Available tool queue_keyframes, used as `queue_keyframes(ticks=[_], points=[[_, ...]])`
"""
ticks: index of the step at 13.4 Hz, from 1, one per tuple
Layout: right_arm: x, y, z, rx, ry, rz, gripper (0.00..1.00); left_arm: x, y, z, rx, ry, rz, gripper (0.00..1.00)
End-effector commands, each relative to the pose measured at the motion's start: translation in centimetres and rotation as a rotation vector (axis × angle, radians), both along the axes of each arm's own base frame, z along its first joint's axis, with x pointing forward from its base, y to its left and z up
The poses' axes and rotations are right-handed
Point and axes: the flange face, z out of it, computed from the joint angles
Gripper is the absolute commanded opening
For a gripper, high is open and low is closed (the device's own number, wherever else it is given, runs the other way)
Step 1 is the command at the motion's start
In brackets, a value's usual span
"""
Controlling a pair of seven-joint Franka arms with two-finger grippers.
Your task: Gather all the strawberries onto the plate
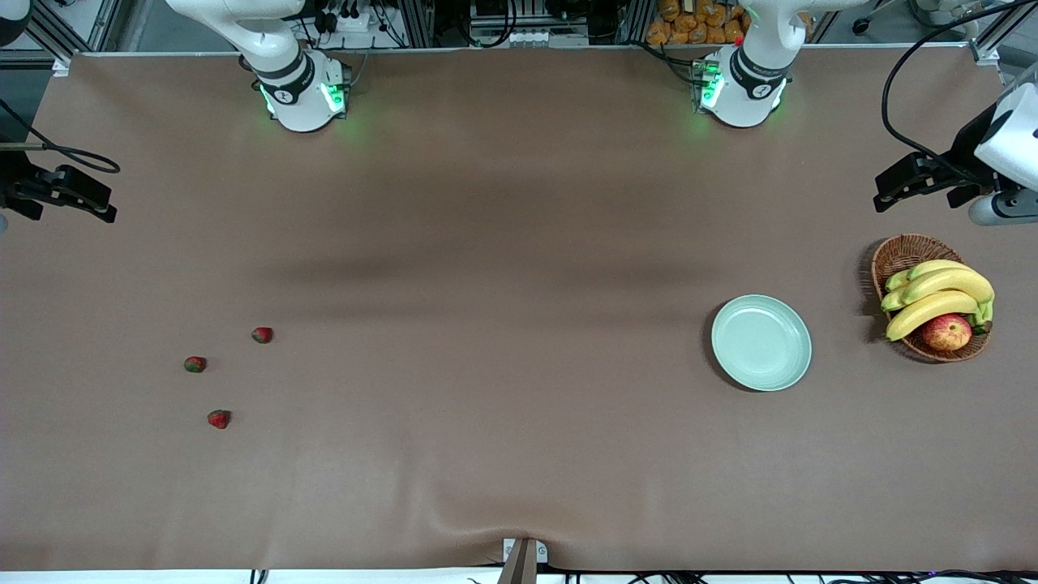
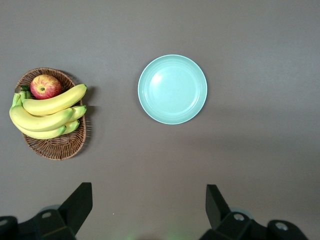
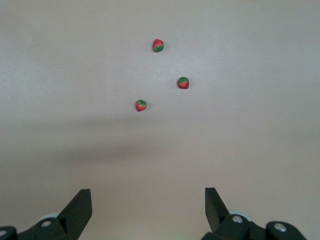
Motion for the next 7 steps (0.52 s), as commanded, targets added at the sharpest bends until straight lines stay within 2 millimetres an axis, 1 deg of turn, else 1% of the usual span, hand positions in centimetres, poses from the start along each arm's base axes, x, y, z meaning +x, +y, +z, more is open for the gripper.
queue_keyframes(ticks=[1,3,5,7], points=[[0.2,0.3,0.4,-0.008,-0.006,-0.004,1.00,-0.8,0.2,0.9,-0.009,-0.009,-0.005,1.00],[0.5,0.3,0.6,-0.003,-0.031,-0.004,1.00,-0.5,0.3,1.3,-0.007,-0.010,-0.003,1.00],[0.6,0.0,0.7,-0.003,-0.045,-0.010,1.00,0.2,0.4,1.1,-0.007,0.000,-0.003,1.00],[0.6,0.0,0.6,0.008,-0.041,-0.013,1.00,0.2,0.4,0.9,-0.005,0.008,-0.002,1.00]])
